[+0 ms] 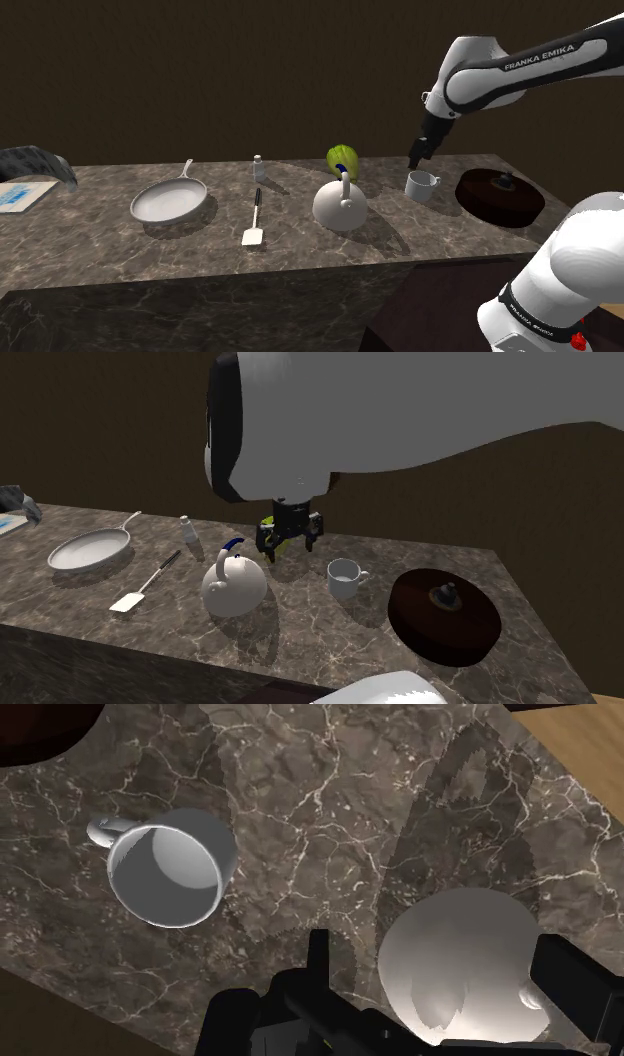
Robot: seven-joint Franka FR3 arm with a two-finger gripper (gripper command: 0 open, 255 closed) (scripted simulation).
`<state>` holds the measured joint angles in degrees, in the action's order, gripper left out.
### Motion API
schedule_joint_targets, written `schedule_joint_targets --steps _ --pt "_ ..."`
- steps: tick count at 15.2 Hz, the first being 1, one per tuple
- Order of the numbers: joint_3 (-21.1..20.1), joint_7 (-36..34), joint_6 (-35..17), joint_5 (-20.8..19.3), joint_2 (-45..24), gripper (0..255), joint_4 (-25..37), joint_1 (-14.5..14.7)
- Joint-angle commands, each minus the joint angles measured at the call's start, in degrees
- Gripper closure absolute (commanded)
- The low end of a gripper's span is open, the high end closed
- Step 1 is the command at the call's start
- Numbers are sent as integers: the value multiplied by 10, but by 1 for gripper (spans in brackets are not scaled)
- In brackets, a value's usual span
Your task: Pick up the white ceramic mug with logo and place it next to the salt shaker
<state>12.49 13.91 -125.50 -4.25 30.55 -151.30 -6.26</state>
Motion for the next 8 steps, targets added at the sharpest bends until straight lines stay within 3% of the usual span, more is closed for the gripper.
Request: schedule_joint_targets --steps 1,8 --pt "16 18 -42 -11 -33 0 -8 -8" --pt "69 82 -167 -19 -176 0 10 -21"
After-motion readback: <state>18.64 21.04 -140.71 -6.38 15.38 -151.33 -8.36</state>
